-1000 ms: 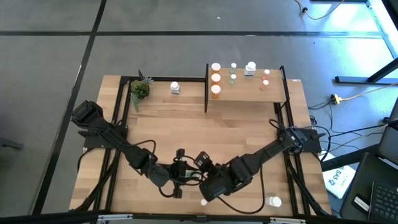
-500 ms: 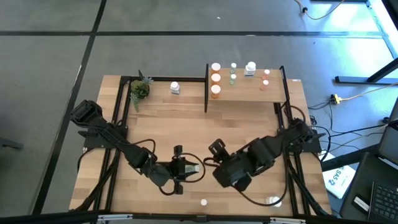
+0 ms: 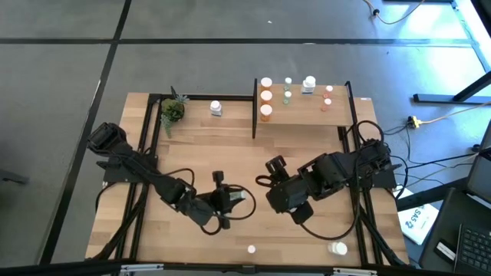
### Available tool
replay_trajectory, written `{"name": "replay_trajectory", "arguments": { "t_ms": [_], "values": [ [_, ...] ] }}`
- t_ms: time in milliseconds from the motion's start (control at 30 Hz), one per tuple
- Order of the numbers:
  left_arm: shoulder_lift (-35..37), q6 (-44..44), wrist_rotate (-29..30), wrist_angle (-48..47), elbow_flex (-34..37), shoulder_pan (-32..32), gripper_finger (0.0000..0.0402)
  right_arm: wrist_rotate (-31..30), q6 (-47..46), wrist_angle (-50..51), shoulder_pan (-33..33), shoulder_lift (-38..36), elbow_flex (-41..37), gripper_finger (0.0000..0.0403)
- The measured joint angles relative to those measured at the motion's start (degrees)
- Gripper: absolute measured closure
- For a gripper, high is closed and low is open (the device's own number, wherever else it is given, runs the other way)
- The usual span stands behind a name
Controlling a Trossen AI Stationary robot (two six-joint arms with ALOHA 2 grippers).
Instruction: Pick and place medicine bottles onto shelf by color
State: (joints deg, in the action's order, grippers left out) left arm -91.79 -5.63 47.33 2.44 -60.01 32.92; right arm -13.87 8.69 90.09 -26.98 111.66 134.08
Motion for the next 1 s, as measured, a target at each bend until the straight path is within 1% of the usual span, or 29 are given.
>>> {"name": "replay_trajectory", "arguments": {
  "t_ms": [67, 100, 167, 200, 400, 500, 567, 633, 700, 800, 900, 1000],
  "values": [
    [0.0, -0.8, 1.4, -0.9, 0.0, -0.6, 0.0305, 0.0, 0.5, 0.0, 0.0, 0.0, 0.0, 0.0202],
    [0.0, -1.1, 3.2, -0.9, 0.0, -0.8, 0.0305, -0.2, 0.6, 0.0, 0.0, 0.0, 0.0, 0.0202],
    [0.0, -1.2, 7.3, -0.5, 0.0, -1.4, 0.0305, -1.9, 0.5, 0.0, 0.0, 0.0, 0.0, 0.0202],
    [0.0, -1.4, 8.4, -0.1, 0.0, -1.7, 0.0305, -3.6, 0.3, 0.0, 0.0, 0.0, 0.0, 0.0202],
    [0.0, -1.5, 9.2, 1.0, 0.0, -4.5, 0.0305, -11.6, -1.1, -0.1, 0.0, -0.2, 0.0, 0.0202],
    [0.0, -1.6, 10.5, 1.5, 0.0, -5.7, 0.0305, -14.3, -1.7, -0.1, 0.0, -0.3, -0.3, 0.0202],
    [0.0, -1.2, 9.2, 1.9, 0.3, -5.8, 0.0305, -14.9, -3.7, -0.1, 0.2, -0.5, -0.4, 0.0202],
    [0.0, 0.1, 9.1, 3.5, 1.9, -5.6, 0.0305, -13.6, -4.0, -0.1, 0.2, -1.2, -0.4, 0.0202],
    [-0.1, 1.3, 10.5, 7.9, 4.7, -5.6, 0.0305, -12.7, -4.0, -0.1, 0.2, -2.6, -0.5, 0.0202],
    [1.1, 3.6, 10.6, 17.7, 10.0, -5.8, 0.0305, -12.4, -6.1, -0.2, -0.3, -5.9, -2.2, 0.0202],
    [2.6, 6.7, 7.1, 30.5, 15.1, -5.7, 0.0305, -14.4, -10.9, -0.3, -0.9, -10.6, -8.2, 0.0202],
    [2.9, 11.6, 0.5, 44.5, 18.8, -6.9, 0.0305, -20.2, -16.0, -3.6, -1.8, -15.5, -16.9, 0.0202]
  ]
}}
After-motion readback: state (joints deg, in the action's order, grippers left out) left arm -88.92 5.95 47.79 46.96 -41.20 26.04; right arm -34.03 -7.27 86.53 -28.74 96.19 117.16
